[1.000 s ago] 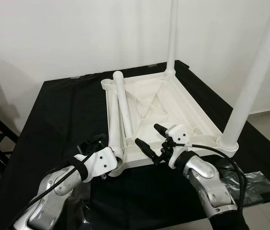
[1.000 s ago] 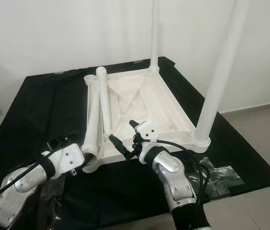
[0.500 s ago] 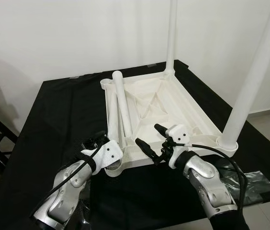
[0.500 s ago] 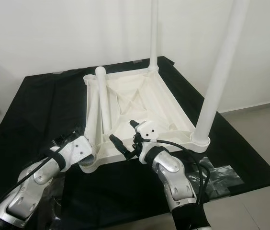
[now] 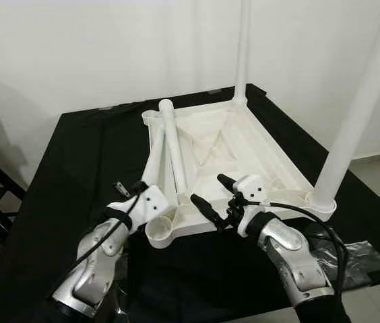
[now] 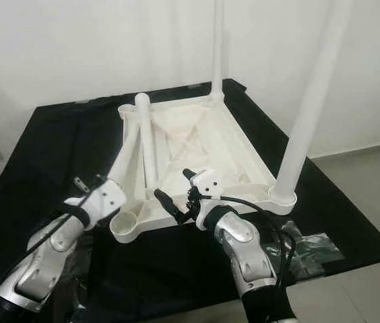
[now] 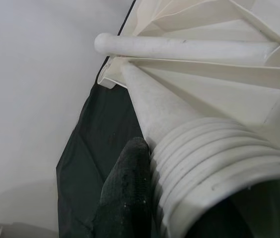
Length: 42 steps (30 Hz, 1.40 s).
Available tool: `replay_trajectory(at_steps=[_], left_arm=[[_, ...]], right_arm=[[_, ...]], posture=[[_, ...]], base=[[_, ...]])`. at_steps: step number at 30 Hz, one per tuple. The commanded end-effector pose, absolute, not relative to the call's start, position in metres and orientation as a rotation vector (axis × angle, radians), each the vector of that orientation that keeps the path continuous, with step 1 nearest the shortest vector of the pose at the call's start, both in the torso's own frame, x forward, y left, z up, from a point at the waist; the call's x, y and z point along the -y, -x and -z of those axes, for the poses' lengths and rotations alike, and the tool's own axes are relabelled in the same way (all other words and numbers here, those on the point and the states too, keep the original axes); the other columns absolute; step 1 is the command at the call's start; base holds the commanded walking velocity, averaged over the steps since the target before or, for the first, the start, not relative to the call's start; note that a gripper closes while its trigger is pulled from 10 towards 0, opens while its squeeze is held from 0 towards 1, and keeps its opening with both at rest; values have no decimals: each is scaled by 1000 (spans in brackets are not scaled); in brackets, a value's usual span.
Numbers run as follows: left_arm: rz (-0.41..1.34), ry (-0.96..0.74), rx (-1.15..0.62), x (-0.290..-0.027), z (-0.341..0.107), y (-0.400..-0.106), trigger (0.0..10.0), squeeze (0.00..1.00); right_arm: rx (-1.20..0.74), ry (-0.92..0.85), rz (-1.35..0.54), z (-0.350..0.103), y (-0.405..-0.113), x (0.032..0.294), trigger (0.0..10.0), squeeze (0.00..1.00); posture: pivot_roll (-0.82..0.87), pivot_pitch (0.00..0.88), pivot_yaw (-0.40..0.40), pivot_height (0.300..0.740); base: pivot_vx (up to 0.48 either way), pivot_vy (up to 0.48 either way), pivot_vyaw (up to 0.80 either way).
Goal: Building children table
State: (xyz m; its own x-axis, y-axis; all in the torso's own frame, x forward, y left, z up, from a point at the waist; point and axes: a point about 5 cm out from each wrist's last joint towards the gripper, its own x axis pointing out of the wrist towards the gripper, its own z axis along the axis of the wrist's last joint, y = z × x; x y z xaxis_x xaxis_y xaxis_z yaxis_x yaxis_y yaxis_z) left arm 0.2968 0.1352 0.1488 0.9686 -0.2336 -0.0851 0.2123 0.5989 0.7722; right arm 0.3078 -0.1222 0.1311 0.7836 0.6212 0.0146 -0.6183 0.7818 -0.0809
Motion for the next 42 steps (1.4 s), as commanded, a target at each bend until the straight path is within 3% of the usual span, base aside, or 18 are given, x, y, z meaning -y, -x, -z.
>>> replay_trajectory(at_steps=[1, 5, 7, 15, 20, 24, 27, 28, 29, 31, 32, 35, 39, 42], left_arm=[[268, -894, -14, -135, -142, -296, 0, 0], [234, -884, -7, -138, -145, -299, 588, 0], [201, -880, 3, -143, -149, -300, 39, 0], [53, -812, 85, -162, -171, -304, 353, 0], [-24, -538, 227, -172, -203, -303, 0, 0], [54, -273, 417, -170, -237, -297, 0, 0], [54, -273, 417, -170, -237, -297, 0, 0], [124, -74, 488, -168, -251, -293, 1333, 0], [160, 14, 514, -166, -257, -291, 3882, 0], [183, 64, 528, -165, -260, -290, 3882, 0], [214, 93, 549, -164, -263, -288, 10000, 0], [323, 177, 592, -156, -268, -280, 10000, 0], [346, 202, 597, -155, -269, -278, 10000, 0], [441, 348, 619, -155, -267, -271, 10000, 0]], right_arm=[[26, 69, -681, -129, -307, 118, 10000, 0], [26, 71, -681, -129, -307, 118, 10000, 0], [27, 71, -681, -129, -307, 119, 10000, 0], [33, 72, -681, -130, -308, 119, 10000, 0], [52, 21, -666, -140, -312, 125, 10000, 0], [87, -95, -670, -161, -320, 129, 10000, 0], [87, -95, -670, -161, -320, 129, 10000, 0], [121, -169, -687, -178, -327, 129, 10000, 0], [135, -219, -701, -186, -330, 129, 10000, 0], [143, -251, -710, -191, -331, 128, 10000, 0], [154, -300, -731, -197, -333, 127, 10000, 0], [190, -455, -846, -217, -332, 120, 10000, 0], [197, -472, -877, -220, -331, 118, 10000, 0], [245, -586, -1055, -240, -323, 112, 10000, 0]], posture=[[-161, 27, 62, 740], [-163, 27, 62, 740], [-161, 26, 60, 740], [-159, 25, 55, 740], [-155, 24, 56, 740], [-154, 19, 58, 740], [-154, 19, 58, 740], [-150, 11, 55, 740], [-149, 11, 54, 740], [-149, 11, 54, 740], [-147, 9, 52, 740], [-141, 5, 47, 740], [-141, 5, 47, 740], [-129, 3, 38, 740]], base=[[0, 0, 0], [0, 0, 0], [0, 0, 0], [0, 0, 0], [0, 0, 0], [0, 0, 0], [0, 0, 0], [0, 0, 0], [0, 0, 0], [0, 0, 0], [0, 0, 0], [0, 0, 0], [0, 0, 0], [0, 0, 0]])
